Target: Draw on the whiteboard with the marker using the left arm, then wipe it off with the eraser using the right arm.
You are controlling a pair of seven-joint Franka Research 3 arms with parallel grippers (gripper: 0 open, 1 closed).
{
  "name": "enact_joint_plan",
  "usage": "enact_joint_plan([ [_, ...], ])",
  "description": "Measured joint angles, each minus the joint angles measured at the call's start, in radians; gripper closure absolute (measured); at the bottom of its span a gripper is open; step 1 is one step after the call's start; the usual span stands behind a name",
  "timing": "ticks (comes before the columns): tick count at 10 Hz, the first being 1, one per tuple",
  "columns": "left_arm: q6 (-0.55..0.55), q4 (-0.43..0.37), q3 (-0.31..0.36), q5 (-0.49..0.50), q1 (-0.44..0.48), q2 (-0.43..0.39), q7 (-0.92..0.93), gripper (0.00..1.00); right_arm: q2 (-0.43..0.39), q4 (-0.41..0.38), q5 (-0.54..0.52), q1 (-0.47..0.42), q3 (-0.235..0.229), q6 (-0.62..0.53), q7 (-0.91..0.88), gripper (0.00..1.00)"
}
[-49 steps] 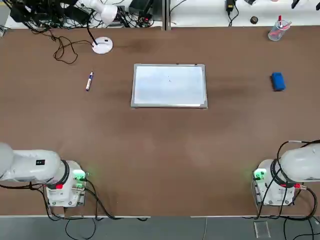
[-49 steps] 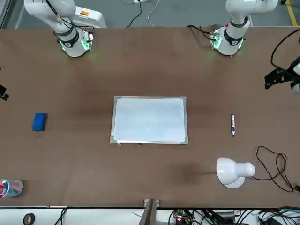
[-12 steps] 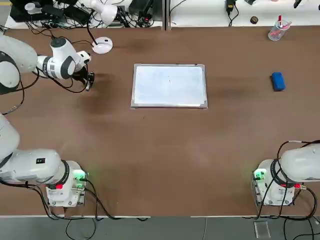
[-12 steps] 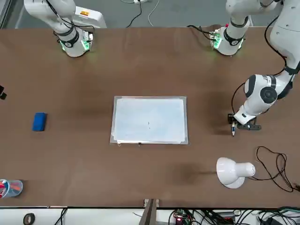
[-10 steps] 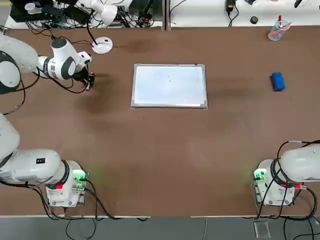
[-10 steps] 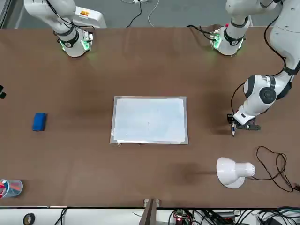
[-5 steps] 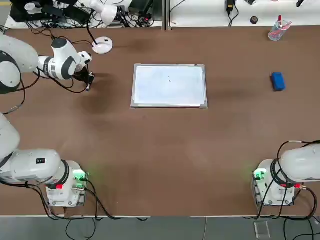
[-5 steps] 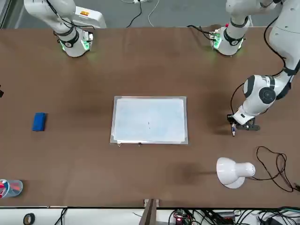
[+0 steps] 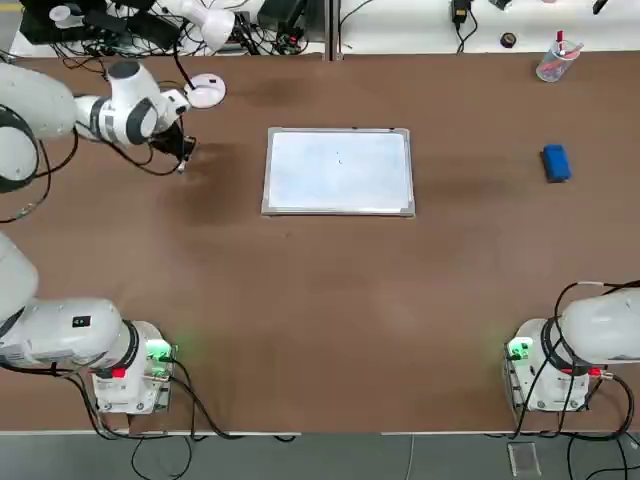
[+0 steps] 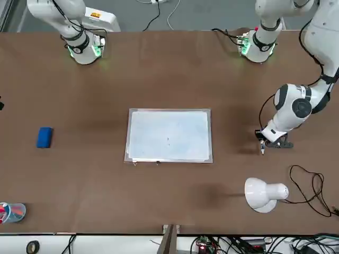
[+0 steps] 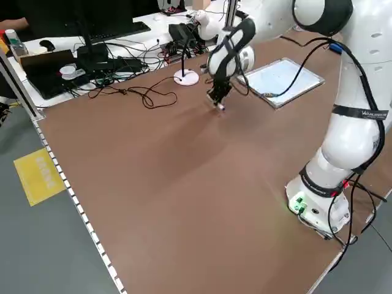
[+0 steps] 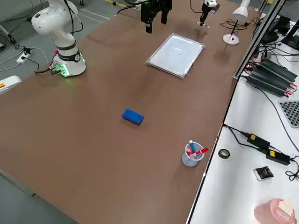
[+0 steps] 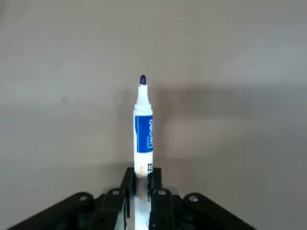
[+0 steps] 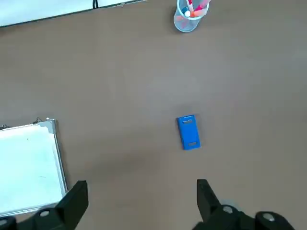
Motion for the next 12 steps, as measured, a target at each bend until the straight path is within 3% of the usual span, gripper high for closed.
enact_joint_plan([
  [3,-0.2,0.132,-0.139,-0.138,-0.012,-0.037,-0.174,0.83,0.0,0.0,0.0,0.0,0.0,0.003,0.0,0.0],
  [6,-0.258,0.221,-0.224,-0.378,-0.042,-0.021,-0.329,0.83,0.0,0.0,0.0,0.0,0.0,0.003,0.0,0.0],
  [12,-0.256,0.44,-0.263,-0.899,-0.174,0.203,-0.533,0.83,0.0,-0.001,0.0,0.002,0.001,0.003,0.0,0.0],
])
